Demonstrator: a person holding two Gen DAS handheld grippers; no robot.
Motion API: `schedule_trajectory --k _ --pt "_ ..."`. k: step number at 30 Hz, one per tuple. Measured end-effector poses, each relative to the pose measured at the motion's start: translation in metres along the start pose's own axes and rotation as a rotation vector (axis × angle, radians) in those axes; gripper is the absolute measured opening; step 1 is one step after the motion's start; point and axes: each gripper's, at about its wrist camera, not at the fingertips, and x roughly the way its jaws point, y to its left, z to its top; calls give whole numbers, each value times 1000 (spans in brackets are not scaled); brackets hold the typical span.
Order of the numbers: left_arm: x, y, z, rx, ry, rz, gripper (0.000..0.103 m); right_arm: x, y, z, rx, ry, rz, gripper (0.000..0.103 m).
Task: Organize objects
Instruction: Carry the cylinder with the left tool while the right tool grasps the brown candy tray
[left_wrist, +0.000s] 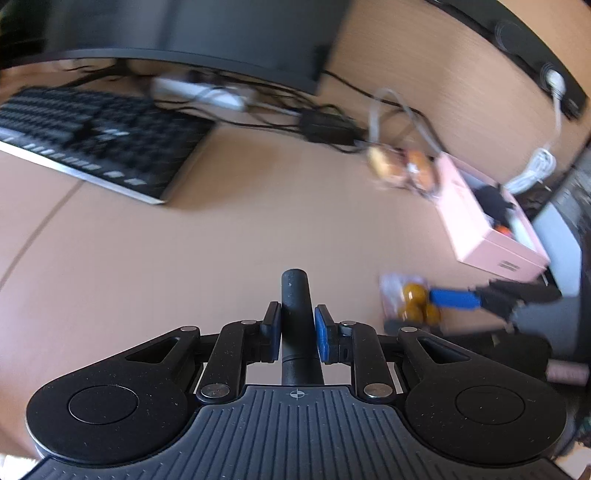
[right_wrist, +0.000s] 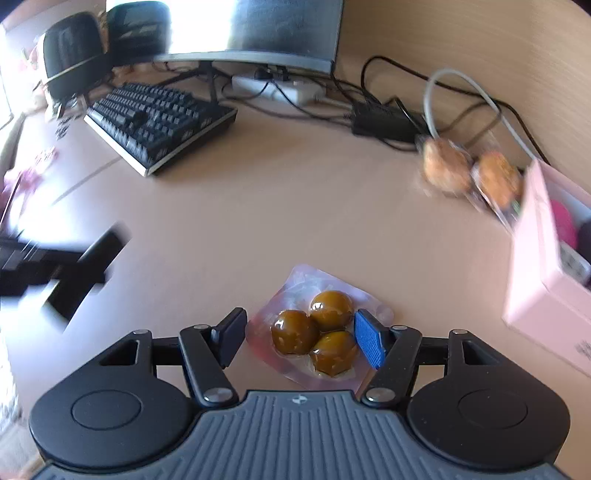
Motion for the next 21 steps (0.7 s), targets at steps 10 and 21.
schedule_trajectory --k 10,21 --pt "33 -60 11 143 39 -147 22 -56 -47 -72 16 19 -178 74" --pt "37 -71 9 171 56 -182 22 -85 -76 -98 269 -3 -159 100"
